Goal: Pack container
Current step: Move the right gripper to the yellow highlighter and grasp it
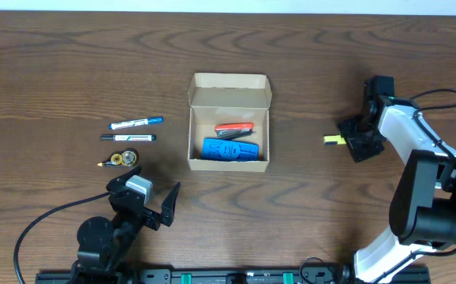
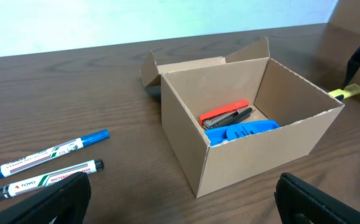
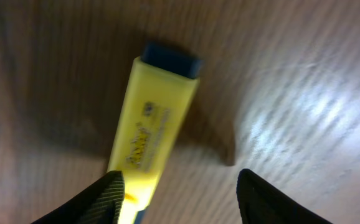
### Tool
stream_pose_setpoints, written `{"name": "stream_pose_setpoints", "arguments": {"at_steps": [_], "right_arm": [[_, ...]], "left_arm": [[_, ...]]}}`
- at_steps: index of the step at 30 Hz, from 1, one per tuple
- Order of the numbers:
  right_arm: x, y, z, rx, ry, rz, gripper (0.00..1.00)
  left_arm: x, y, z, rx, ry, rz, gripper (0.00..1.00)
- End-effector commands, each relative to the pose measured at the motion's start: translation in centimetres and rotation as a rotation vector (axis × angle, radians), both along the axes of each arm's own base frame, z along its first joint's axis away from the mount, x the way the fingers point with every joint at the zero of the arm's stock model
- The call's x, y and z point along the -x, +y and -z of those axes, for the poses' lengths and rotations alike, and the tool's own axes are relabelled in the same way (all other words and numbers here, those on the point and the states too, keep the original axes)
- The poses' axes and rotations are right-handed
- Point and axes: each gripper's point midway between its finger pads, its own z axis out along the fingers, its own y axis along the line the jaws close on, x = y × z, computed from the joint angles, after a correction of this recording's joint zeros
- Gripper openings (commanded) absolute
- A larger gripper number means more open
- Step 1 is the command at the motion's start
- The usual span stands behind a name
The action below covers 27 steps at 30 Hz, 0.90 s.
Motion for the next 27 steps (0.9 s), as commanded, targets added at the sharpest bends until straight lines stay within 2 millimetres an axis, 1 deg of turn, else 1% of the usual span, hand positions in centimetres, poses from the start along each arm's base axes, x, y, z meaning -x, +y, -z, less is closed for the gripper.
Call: {"name": "stream_pose_setpoints", "arguments": {"at_steps": [1, 5, 7, 10, 14, 15, 18, 27], "right_arm": [[0.3, 0.1, 0.9, -0.012, 0.024, 0.022, 0.58], [0.2, 0.0, 0.9, -0.010, 0.020, 0.012, 0.56], [-0.3, 0.1, 0.6, -0.015, 0.007, 0.005, 0.57], [-1.1, 0.6, -0.1, -0.045, -0.013, -0.012, 0.57], [-1.8, 0.6, -1.3, -0.048, -0.023, -0.015, 0.56], [-2.0, 0.6, -1.5, -0.047, -0.027, -0.016, 0.57], [-2.4, 0.6, -2.2, -0.047, -0.032, -0.016, 0.58], [-3.1, 0.0, -2.2, -0.017, -0.061, 0.010, 0.60]], "left_arm": [[-0.1, 0.2, 1.1, -0.010, 0.019, -0.008, 0.95], [-0.1, 0.2, 1.1, -0.010, 0.019, -0.008, 0.95], [-0.1, 0.2, 1.1, -0.010, 0.019, -0.008, 0.95], [-0.1, 0.2, 1.1, -0.010, 0.019, -0.008, 0.95], [-0.1, 0.2, 1.1, -0.010, 0.019, -0.008, 0.95], [-0.1, 0.2, 1.1, -0.010, 0.019, -0.008, 0.95], [-0.1, 0.2, 1.1, -0.010, 0.019, -0.008, 0.95], [-0.1, 0.2, 1.1, -0.010, 0.019, -0.008, 0.95]]}}
